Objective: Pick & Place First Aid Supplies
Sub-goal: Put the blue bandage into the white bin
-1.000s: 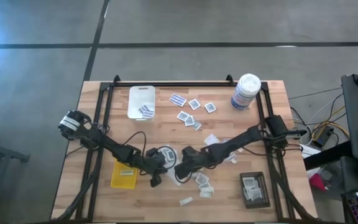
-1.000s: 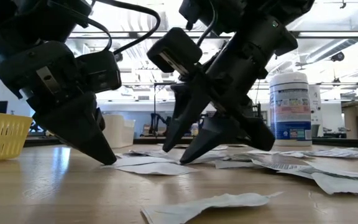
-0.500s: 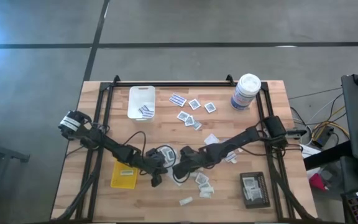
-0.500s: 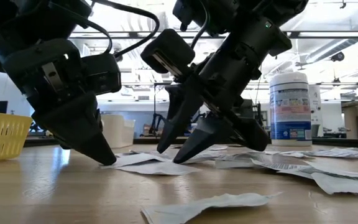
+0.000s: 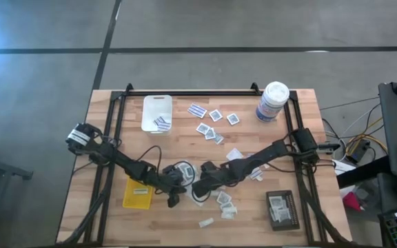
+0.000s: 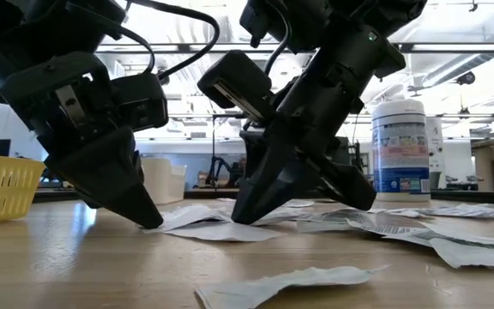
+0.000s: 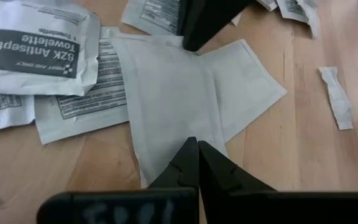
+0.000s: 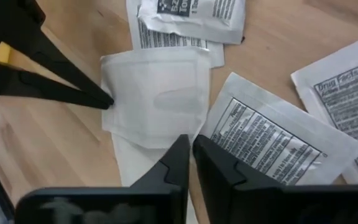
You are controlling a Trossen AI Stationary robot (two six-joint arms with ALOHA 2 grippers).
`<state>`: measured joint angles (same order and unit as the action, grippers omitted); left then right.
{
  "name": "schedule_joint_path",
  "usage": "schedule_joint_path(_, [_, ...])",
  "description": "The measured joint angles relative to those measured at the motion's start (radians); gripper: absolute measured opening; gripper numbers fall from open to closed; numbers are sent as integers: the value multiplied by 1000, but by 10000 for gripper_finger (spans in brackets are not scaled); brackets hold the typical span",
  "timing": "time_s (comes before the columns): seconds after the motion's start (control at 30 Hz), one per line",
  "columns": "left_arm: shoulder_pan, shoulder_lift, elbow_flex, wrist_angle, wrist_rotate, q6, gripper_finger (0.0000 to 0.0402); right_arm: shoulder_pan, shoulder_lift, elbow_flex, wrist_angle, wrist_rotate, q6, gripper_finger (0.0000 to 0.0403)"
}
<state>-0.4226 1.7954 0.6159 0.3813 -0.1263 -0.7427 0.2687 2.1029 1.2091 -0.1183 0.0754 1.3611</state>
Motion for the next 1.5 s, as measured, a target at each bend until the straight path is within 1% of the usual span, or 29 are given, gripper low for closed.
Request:
schedule_joint_path(0.07, [-1, 0, 0, 13, 1, 9, 0, 0, 0, 0, 1, 1, 0, 14])
schedule_joint_path(0.17, [-2, 0, 1, 16, 1, 29, 0, 0, 0, 0, 2, 4, -10, 10])
schedule_joint_path(0.37, [-2, -15, 1, 16, 1, 82, 0, -1, -4, 0, 1, 3, -63, 8])
schedule_joint_path(0.6, [-2, -84, -2, -2, -2, 147, 0, -1, -34, -2, -7, 2, -123, 8])
schedule_joint_path(0.9, [1, -100, -3, -8, -24, 155, 2, -2, -55, -5, -17, 4, -161, 8])
schedule_joint_path(1.03, [2, -101, -2, -4, -25, 170, 22, -1, -56, -4, -16, 4, -169, 8])
schedule_joint_path(1.3, [4, -119, -1, -6, -27, 208, 88, 5, -57, 6, -17, -20, -195, 8])
schedule_joint_path(1.4, [10, -145, -1, -45, -17, 212, 102, 14, -58, 6, -16, -23, -195, 8])
schedule_joint_path(1.5, [16, -184, -1, -111, -4, 217, 105, 21, -58, 8, -14, -25, -197, 8])
